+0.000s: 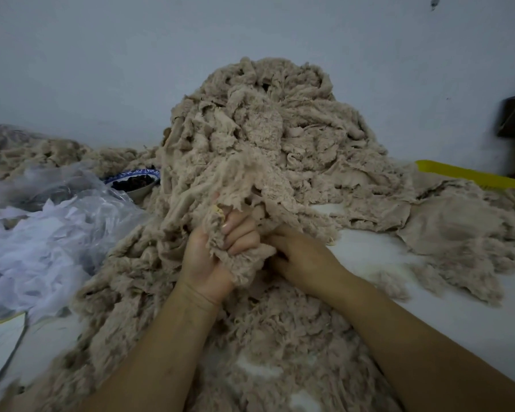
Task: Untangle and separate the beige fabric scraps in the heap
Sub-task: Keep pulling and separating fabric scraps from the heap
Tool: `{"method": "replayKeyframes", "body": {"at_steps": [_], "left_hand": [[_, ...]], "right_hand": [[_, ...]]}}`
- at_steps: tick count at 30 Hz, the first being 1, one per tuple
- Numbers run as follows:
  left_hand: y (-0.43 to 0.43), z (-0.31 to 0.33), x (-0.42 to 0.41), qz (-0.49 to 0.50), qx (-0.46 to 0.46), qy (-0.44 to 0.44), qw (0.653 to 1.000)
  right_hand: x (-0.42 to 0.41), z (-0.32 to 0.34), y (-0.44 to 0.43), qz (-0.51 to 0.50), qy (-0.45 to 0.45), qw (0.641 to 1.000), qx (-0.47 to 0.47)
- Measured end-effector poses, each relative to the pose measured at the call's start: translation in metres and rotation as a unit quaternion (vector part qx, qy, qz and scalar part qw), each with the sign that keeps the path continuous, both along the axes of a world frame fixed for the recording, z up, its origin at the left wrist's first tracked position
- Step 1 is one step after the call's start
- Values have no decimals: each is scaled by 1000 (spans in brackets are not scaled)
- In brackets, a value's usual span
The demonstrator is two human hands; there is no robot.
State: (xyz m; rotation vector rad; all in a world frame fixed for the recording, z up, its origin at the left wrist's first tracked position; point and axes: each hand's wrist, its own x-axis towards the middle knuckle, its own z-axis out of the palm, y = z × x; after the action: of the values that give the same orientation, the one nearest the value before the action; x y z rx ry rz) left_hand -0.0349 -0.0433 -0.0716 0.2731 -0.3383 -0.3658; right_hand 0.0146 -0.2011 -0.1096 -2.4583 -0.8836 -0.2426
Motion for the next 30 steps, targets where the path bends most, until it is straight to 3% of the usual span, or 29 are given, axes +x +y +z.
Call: {"method": "replayKeyframes", "body": {"at_steps": [5, 10, 12, 13, 14, 15, 17, 18, 21, 24, 25, 26, 28, 30], "left_hand": [[0, 10, -11, -24, 21, 3, 999], [6, 12, -10, -26, 61, 6, 998], [-2, 8, -6, -53, 43, -10, 998], [-7, 7, -4, -28, 74, -11, 997], [-11, 7, -3, 47, 160, -4, 986], [-16, 5, -1, 145, 275, 6, 950], [-27, -4, -1, 331, 500, 23, 800], [-32, -8, -1, 384, 551, 6, 741], [-41, -18, -1, 411, 656, -148, 615], [-36, -23, 4, 401, 764, -203, 462], [-36, -23, 5, 382, 788, -193, 443], [-35, -24, 5, 360, 797, -190, 446], [-34, -27, 6, 312, 793, -201, 483], [-30, -29, 7, 265, 798, -205, 500]], "right_hand": [[8, -5, -7, -119, -57, 991, -7], [11, -12, -5, -172, -58, 983, -16], [13, -16, -8, -143, -12, 988, 54], [14, -15, -11, -125, 28, 986, 111], [14, -12, -13, -122, 67, 976, 170], [14, -7, -15, -138, 108, 958, 226], [12, 3, -15, -171, 221, 905, 320], [8, 6, -13, -156, 299, 874, 349], [-9, 10, -9, -8, 498, 789, 360], [-16, 15, -11, 101, 555, 723, 398], [-17, 17, -9, 98, 544, 720, 420], [-18, 17, -7, 77, 519, 732, 435], [-14, 17, -3, 6, 453, 751, 480], [-5, 21, -6, -44, 402, 706, 582]]}}
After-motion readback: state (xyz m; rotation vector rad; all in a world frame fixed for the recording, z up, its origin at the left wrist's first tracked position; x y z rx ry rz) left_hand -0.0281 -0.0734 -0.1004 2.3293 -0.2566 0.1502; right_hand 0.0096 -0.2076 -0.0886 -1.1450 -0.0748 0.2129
